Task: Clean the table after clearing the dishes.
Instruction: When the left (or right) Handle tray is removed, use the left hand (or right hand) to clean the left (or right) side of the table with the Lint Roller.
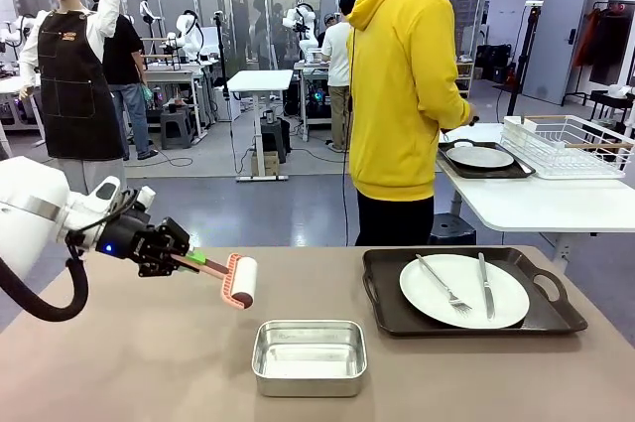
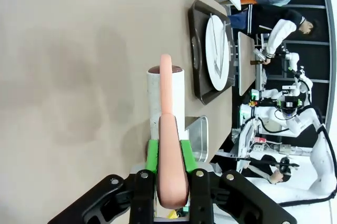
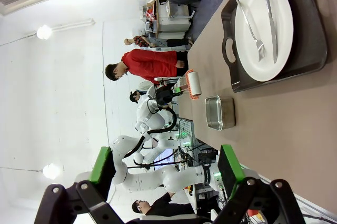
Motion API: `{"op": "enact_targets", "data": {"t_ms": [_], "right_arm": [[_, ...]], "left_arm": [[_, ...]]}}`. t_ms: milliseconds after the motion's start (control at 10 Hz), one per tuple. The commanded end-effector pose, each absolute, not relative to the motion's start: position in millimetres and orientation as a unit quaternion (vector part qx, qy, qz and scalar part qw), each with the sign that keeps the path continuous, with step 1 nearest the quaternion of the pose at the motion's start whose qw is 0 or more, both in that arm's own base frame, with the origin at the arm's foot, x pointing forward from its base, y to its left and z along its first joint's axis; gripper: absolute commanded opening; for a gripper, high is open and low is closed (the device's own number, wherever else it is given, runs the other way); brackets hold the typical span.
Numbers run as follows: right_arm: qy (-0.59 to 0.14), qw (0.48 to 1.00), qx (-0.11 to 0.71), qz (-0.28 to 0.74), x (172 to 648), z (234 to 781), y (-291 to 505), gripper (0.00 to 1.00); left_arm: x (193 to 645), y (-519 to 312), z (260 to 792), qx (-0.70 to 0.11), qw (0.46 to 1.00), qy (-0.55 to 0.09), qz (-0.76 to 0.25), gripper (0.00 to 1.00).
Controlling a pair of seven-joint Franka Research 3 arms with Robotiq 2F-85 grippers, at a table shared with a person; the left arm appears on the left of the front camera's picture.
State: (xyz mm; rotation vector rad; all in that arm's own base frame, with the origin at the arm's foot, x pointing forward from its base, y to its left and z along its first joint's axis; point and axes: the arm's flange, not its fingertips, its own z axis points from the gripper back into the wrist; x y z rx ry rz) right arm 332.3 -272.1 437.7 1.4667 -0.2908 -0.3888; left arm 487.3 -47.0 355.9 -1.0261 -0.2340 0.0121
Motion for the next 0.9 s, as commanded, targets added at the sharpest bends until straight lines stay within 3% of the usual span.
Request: {"op": "enact_targets", "data": {"t_ms": [0,400,800], "right_arm": [[-0.132,0.714,0.666,-0.171,329.4,439.4,-271.7,1.0],[-0.132,0.714,0.666,-0.171,329.4,439.4,-271.7,1.0],[-0.132,0.714,0.666,-0.171,329.4,439.4,-271.7,1.0]], "left_arm": [[494.2,-46.7,341.9,-0.489,0.863,-0.127,0.017,0.21],[517.3,-32.8,312.6,-0.461,0.885,-0.065,0.023,0.21],[533.7,5.0,282.0,-0.423,0.902,-0.064,0.055,0.21]]}}
